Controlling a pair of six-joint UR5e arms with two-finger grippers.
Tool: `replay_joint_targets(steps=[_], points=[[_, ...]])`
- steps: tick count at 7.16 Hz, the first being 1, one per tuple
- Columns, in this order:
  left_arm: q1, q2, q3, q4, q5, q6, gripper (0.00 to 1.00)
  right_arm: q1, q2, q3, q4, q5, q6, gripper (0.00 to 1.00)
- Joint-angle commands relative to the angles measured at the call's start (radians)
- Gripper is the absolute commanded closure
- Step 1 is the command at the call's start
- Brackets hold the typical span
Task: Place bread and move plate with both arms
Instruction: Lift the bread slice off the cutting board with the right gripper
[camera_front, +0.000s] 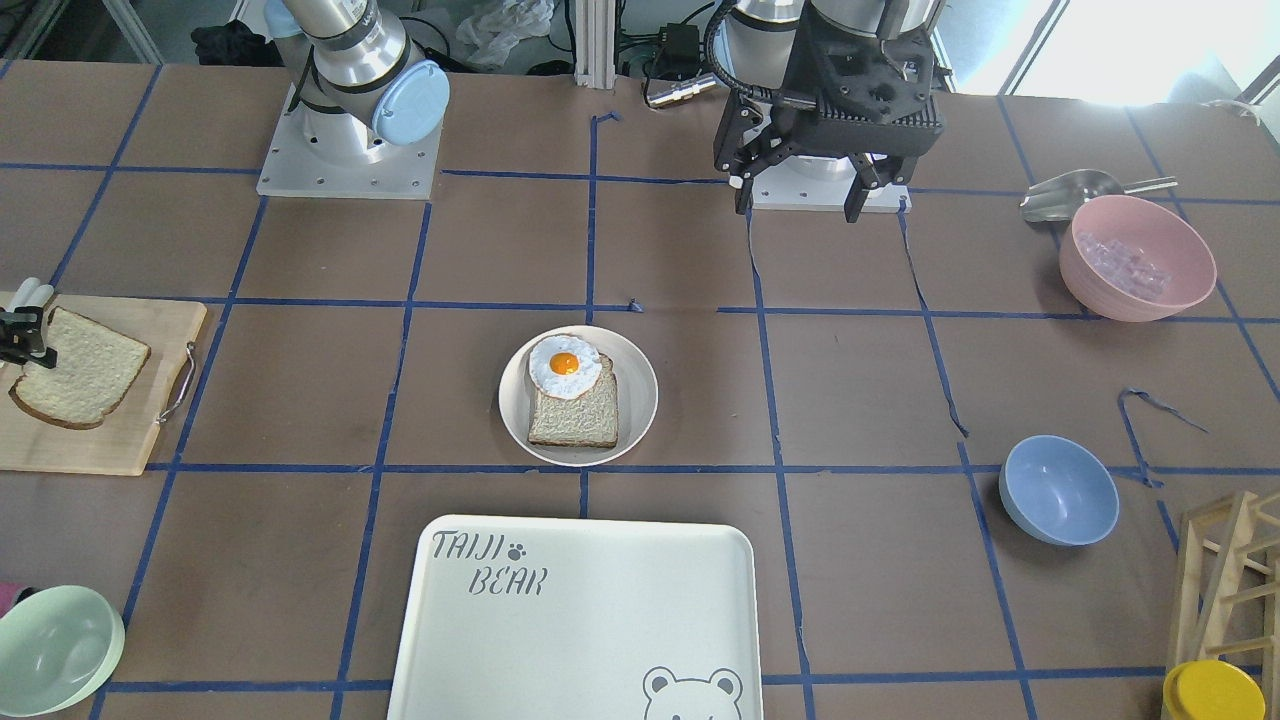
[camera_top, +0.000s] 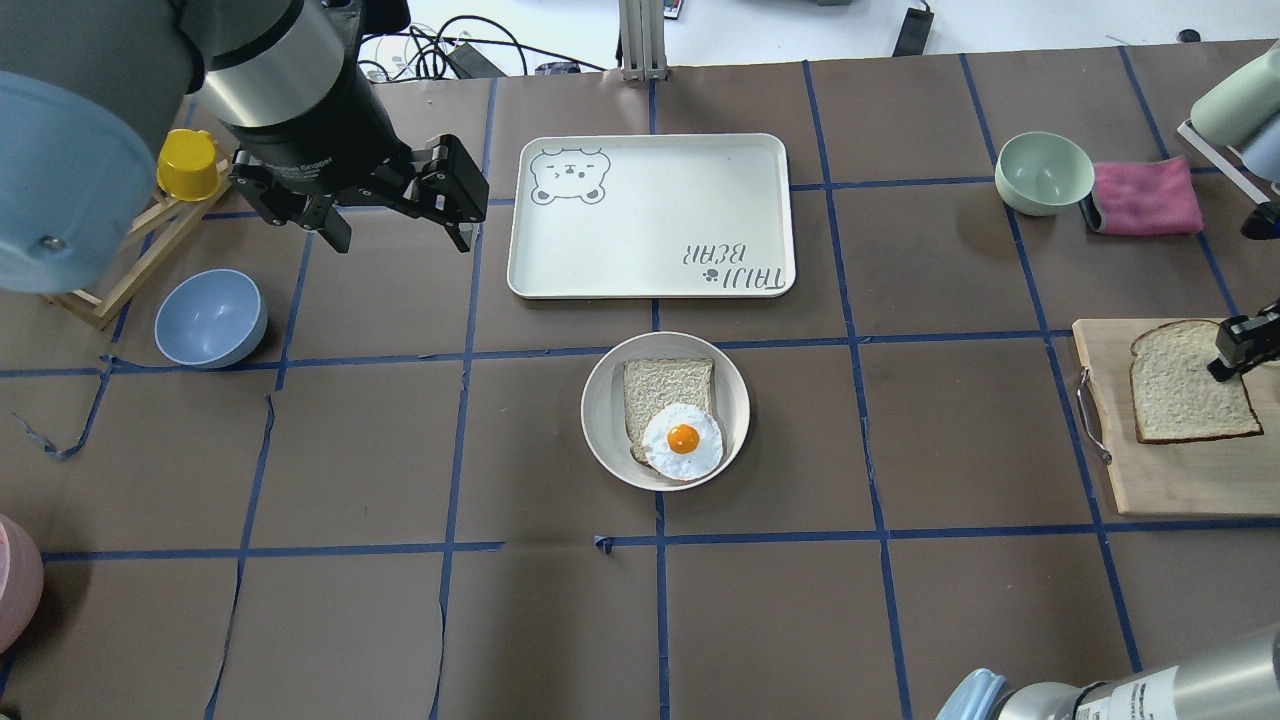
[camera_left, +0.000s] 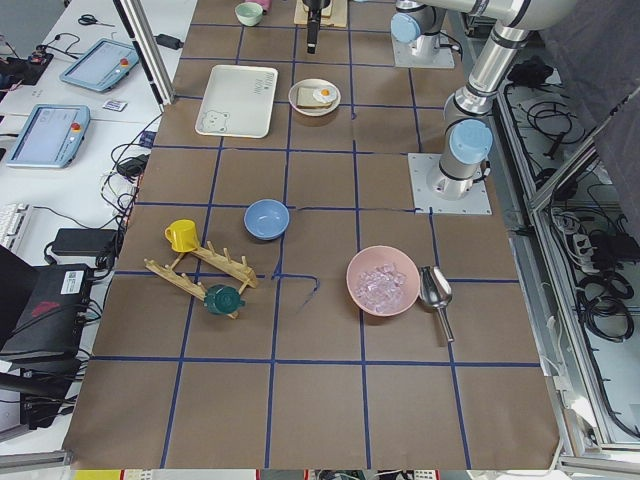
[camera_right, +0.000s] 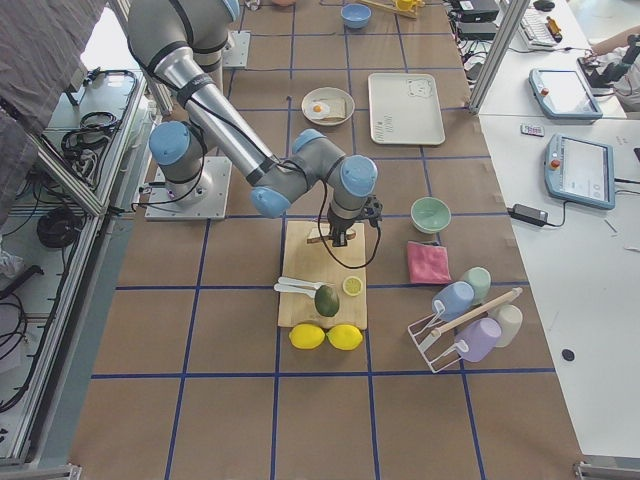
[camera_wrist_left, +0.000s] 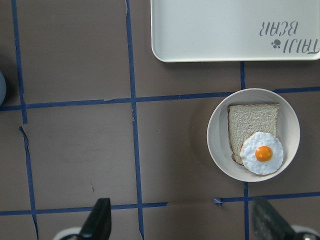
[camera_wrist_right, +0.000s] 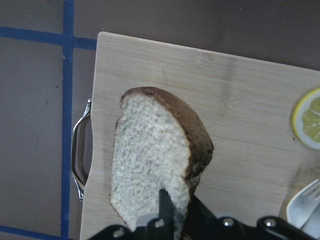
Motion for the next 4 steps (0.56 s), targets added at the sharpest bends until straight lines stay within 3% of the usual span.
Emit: replay_joint_targets(steps=[1, 2, 4], points=[[0.001, 0.000, -0.001, 0.000, -0.001, 0.000, 0.00, 0.032, -0.040, -0.007, 0.054, -0.004, 0.002, 1.00], [0.001, 0.000, -0.001, 0.000, 0.000, 0.000, 0.00, 0.044, -0.071, -0.014, 0.083, 0.010, 0.002, 1.00], [0.001, 0.000, -0.001, 0.000, 0.000, 0.000, 0.00, 0.171, -0.115, -0.028, 0.233, 0.185, 0.109, 1.00]])
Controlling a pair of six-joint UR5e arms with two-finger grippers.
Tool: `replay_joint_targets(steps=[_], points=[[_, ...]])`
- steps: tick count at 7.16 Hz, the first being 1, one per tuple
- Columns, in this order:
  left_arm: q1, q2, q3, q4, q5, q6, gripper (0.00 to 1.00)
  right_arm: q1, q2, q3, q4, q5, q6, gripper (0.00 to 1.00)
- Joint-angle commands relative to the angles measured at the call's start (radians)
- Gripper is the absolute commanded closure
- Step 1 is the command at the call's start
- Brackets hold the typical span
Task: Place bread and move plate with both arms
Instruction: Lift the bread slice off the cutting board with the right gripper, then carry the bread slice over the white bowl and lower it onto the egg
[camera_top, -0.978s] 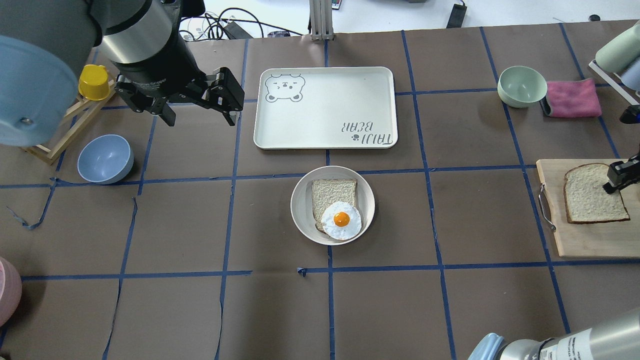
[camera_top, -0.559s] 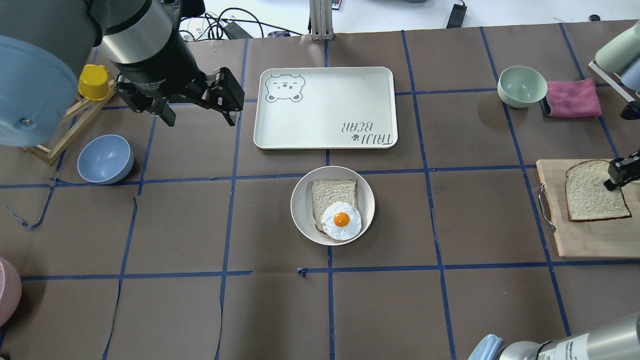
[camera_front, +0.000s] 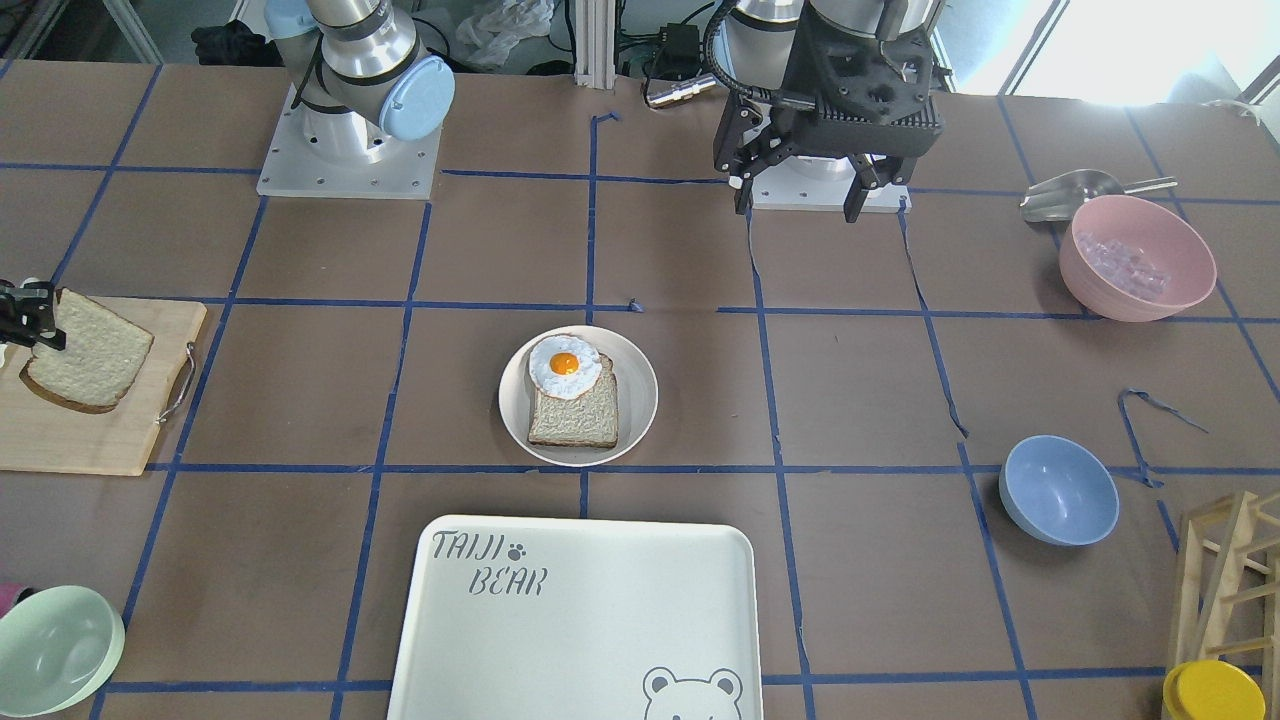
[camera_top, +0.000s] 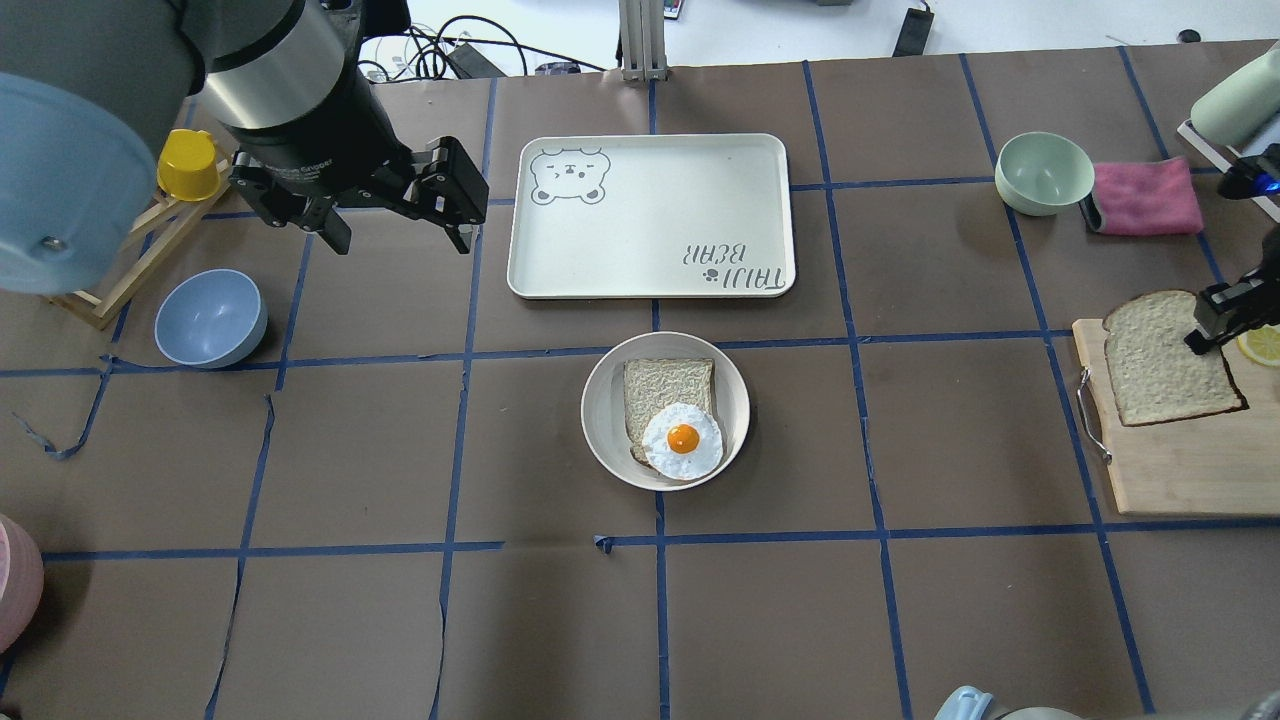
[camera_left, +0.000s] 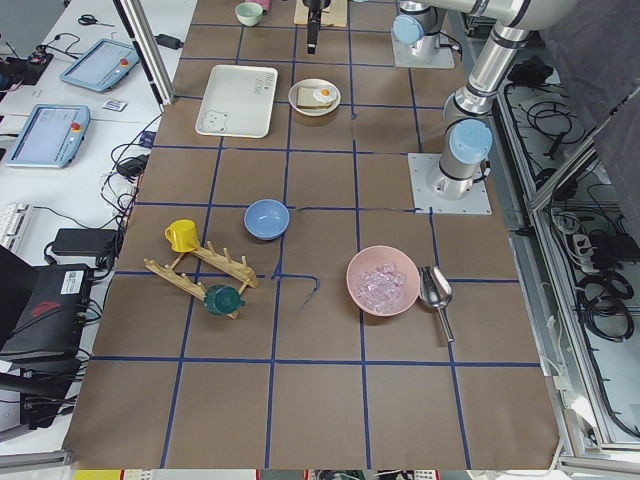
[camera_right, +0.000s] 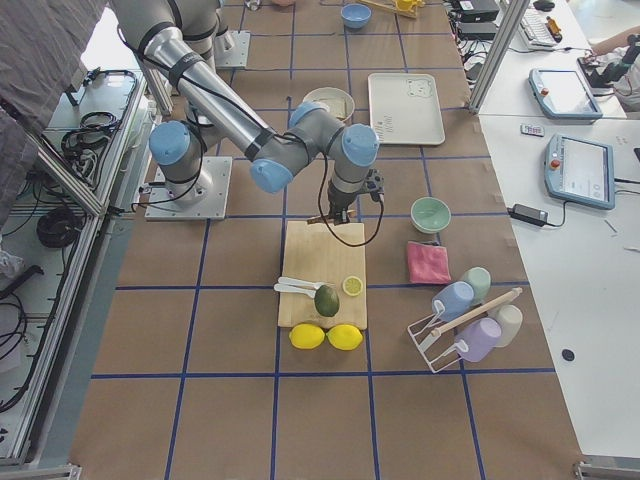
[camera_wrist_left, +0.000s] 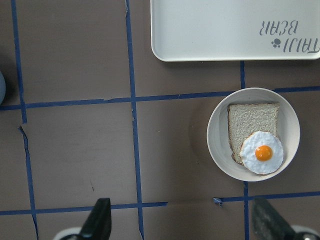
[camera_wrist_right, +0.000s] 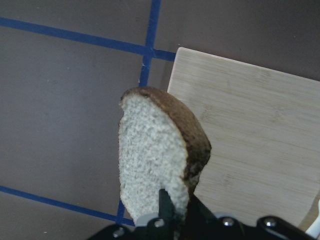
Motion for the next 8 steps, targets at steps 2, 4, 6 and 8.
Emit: replay_joint_targets(steps=[2, 4, 6, 8], points=[[0.000, 0.000, 0.002, 0.002, -0.001, 0.000, 0.00, 0.273, -0.008, 0.002, 0.066, 0.280, 0.257, 1.00], [0.000, 0.000, 0.000, 0.002, -0.001, 0.000, 0.00, 0.482, -0.021, 0.005, 0.062, 0.411, 0.467, 1.00], [0.000, 0.000, 0.000, 0.002, -0.001, 0.000, 0.00, 0.672, 0.007, 0.038, -0.140, 0.485, 0.708, 1.00], [0.000, 0.000, 0.000, 0.002, -0.001, 0.000, 0.00, 0.742, 0.065, 0.138, -0.336, 0.488, 0.726, 1.00]])
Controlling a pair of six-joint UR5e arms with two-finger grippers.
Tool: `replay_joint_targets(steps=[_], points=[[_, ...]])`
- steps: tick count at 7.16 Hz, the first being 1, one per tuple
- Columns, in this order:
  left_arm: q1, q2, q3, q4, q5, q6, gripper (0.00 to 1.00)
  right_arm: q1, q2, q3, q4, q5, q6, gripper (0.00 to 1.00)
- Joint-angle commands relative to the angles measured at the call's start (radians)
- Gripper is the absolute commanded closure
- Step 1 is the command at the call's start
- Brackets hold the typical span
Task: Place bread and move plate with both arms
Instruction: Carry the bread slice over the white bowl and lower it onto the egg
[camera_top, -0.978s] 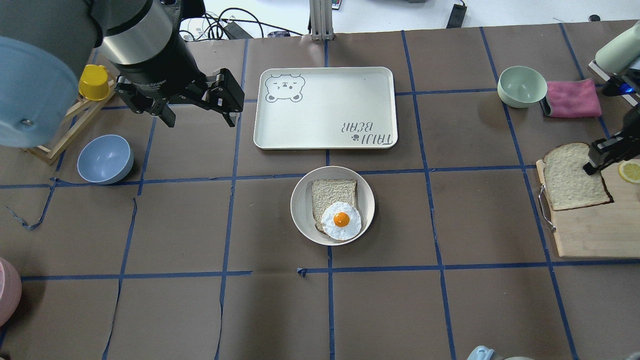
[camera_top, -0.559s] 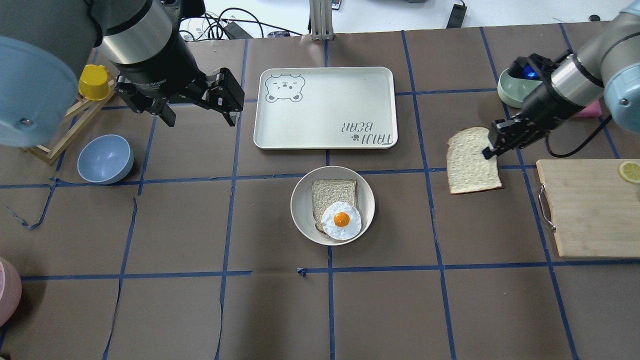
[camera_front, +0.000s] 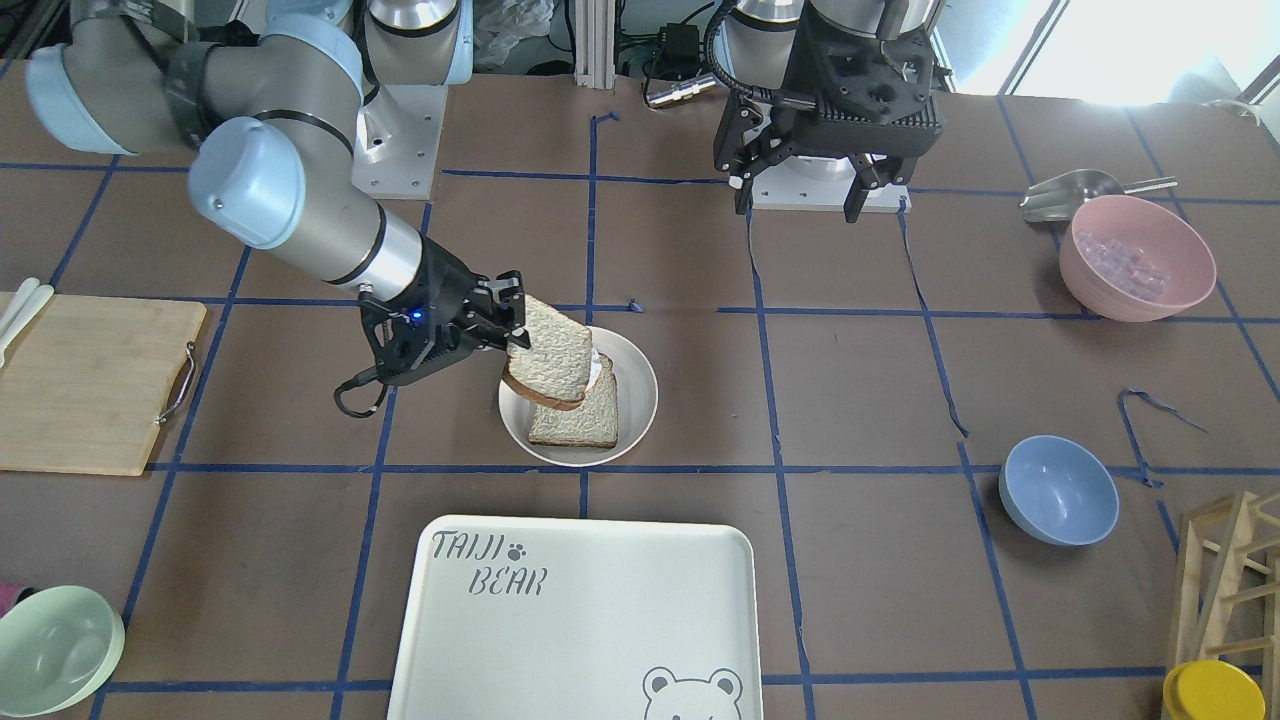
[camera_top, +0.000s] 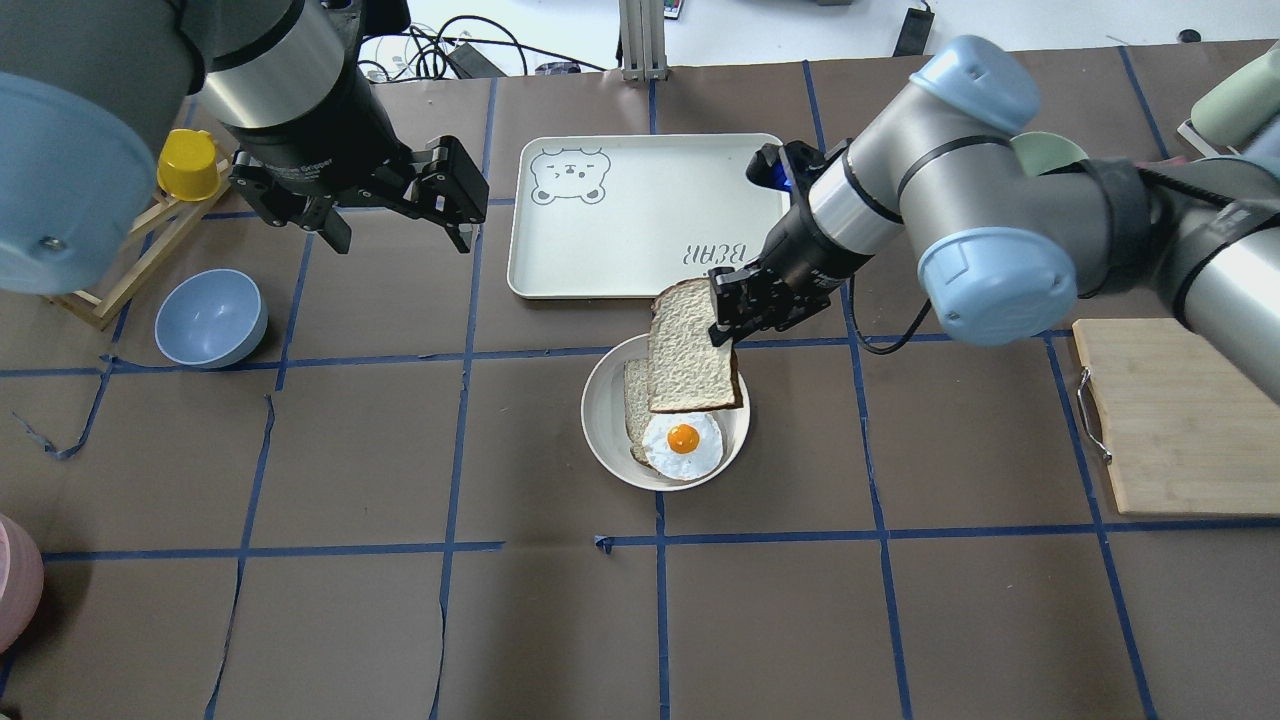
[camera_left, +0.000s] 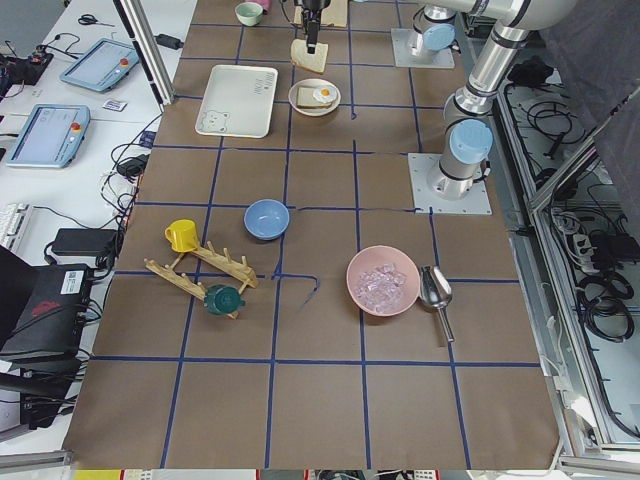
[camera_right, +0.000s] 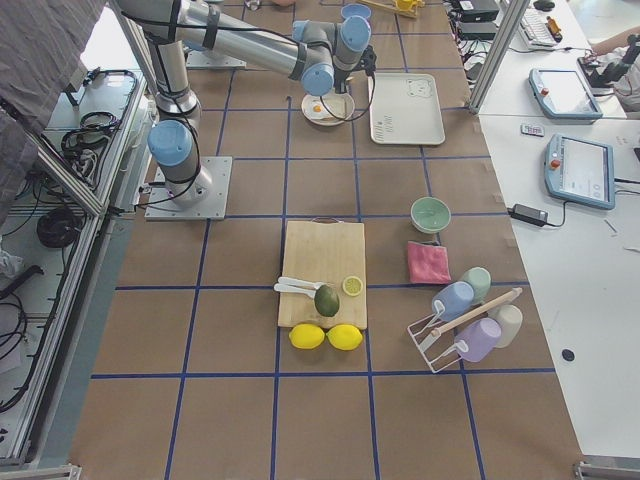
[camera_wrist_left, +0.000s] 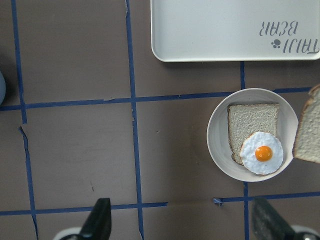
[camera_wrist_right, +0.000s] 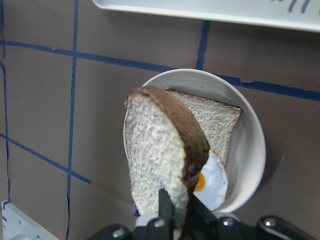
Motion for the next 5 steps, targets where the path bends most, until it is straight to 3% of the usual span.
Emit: replay_joint_targets(steps=[1, 2, 3, 5], points=[[0.000, 0.000, 0.000, 0.001, -0.001, 0.000, 0.00, 0.040, 0.038, 0.127, -0.203, 0.005, 0.023, 1.00], [0.000, 0.000, 0.000, 0.001, -0.001, 0.000, 0.00, 0.040, 0.044, 0.165, -0.265, 0.071, -0.004, 1.00], [0.000, 0.000, 0.000, 0.001, -0.001, 0.000, 0.00, 0.038, 0.067, 0.172, -0.282, 0.083, -0.105, 1.00], [0.000, 0.000, 0.000, 0.001, -0.001, 0.000, 0.00, 0.037, 0.070, 0.171, -0.285, 0.081, -0.116, 1.00]])
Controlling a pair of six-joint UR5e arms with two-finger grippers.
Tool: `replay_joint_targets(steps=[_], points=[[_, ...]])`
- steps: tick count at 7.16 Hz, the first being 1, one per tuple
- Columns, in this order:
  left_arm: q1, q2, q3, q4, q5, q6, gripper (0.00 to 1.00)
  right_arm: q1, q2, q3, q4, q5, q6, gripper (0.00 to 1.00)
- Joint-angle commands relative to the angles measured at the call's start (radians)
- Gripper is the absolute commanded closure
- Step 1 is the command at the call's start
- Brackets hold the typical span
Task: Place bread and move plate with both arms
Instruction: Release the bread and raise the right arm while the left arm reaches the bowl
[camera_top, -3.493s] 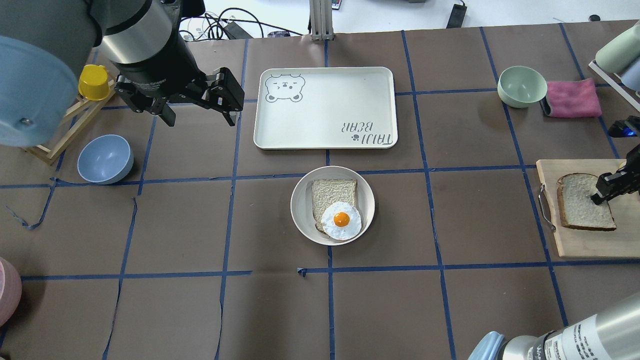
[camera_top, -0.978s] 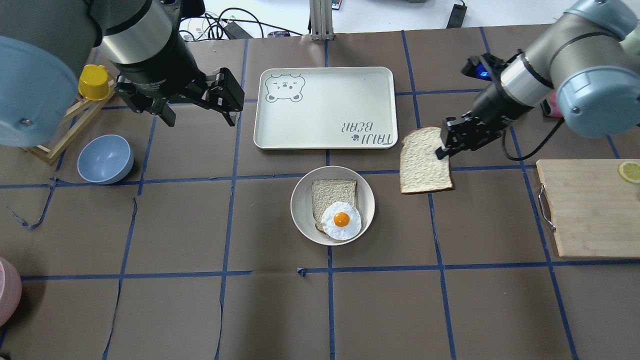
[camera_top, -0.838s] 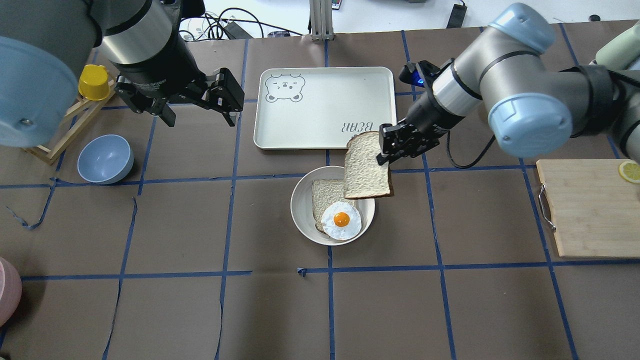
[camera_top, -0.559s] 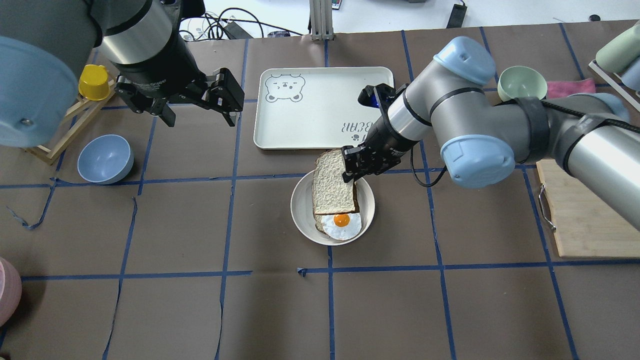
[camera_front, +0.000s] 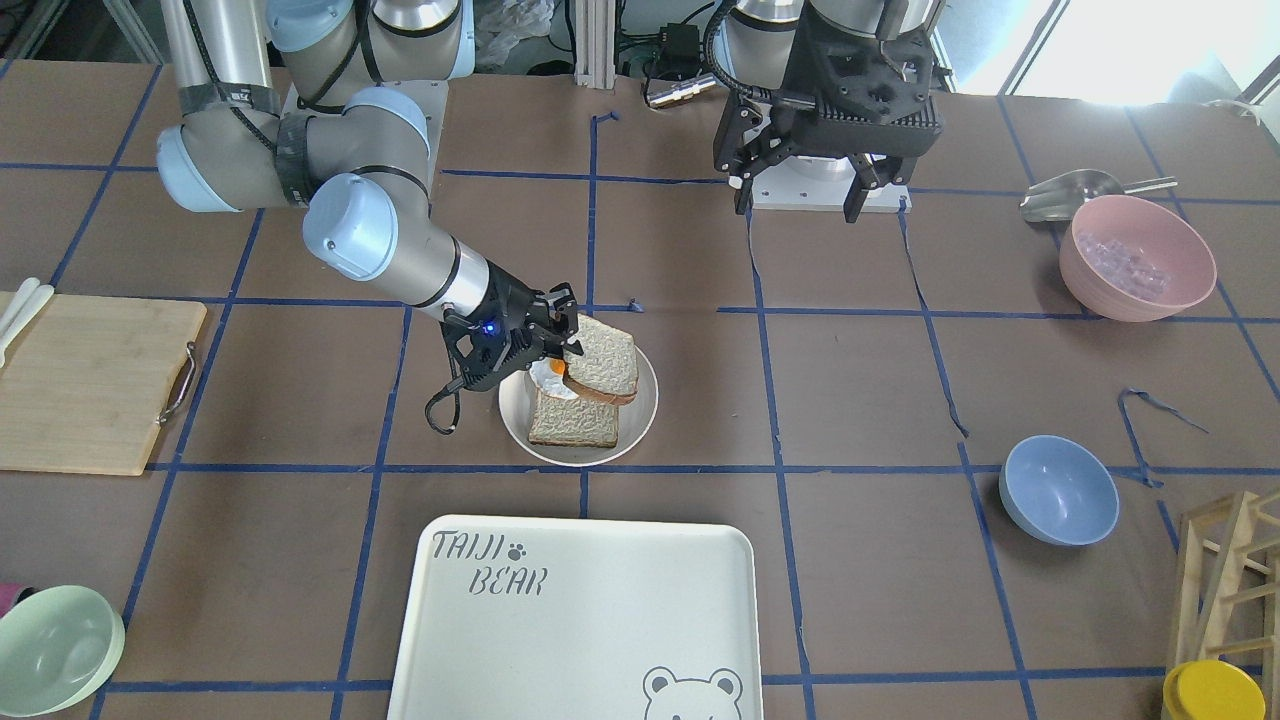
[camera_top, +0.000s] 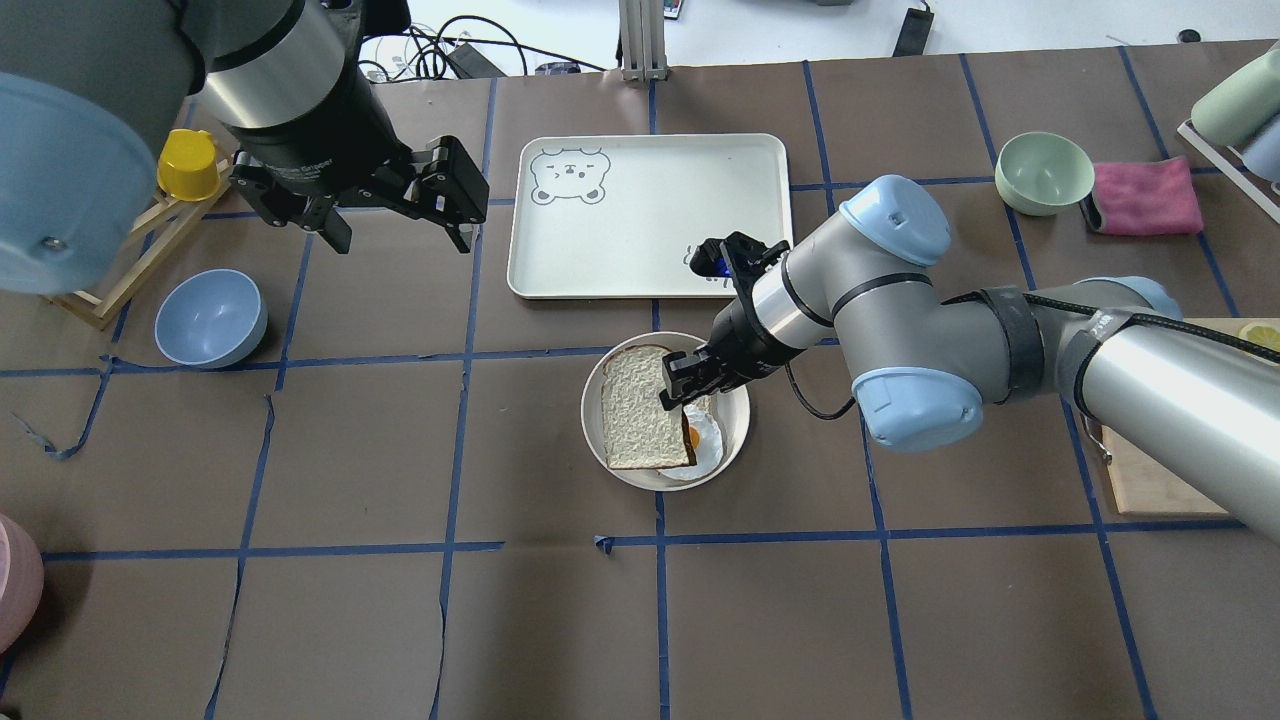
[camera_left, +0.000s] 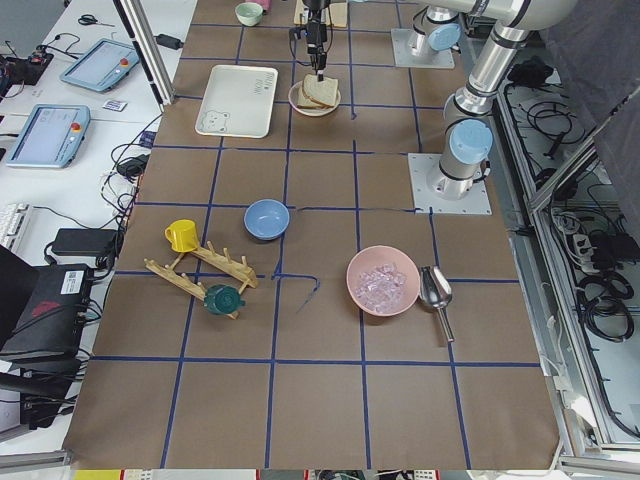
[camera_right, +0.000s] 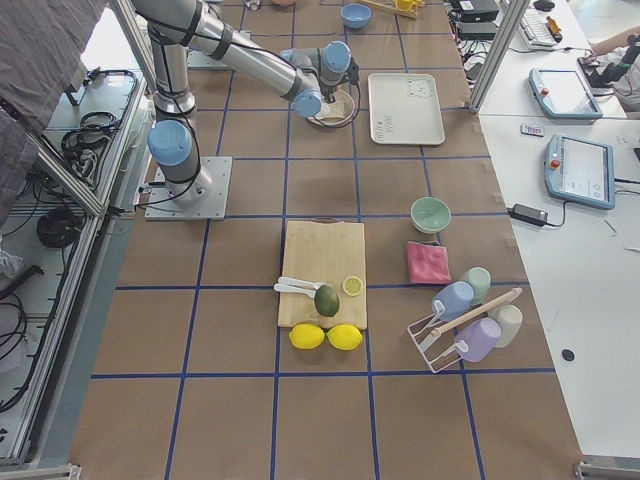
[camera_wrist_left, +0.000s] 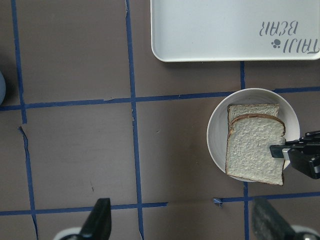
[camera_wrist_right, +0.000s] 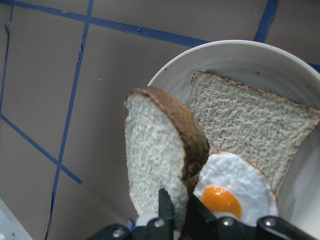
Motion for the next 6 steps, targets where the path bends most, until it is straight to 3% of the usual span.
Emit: replay_joint_targets(steps=[1, 2, 5, 6], points=[[0.000, 0.000, 0.000, 0.000, 0.000, 0.000, 0.00, -0.004, 0.004, 0.002, -0.009, -0.007, -0.019, 1.00], [0.000, 0.000, 0.000, 0.000, 0.000, 0.000, 0.00, -0.013, 0.007, -0.004, -0.009, -0.045, -0.021, 0.97], [0.000, 0.000, 0.000, 0.000, 0.000, 0.000, 0.00, -0.047, 0.007, -0.007, -0.007, -0.048, -0.018, 0.93], [0.000, 0.000, 0.000, 0.000, 0.000, 0.000, 0.00, -0.047, 0.007, -0.001, -0.009, -0.044, -0.013, 0.65]])
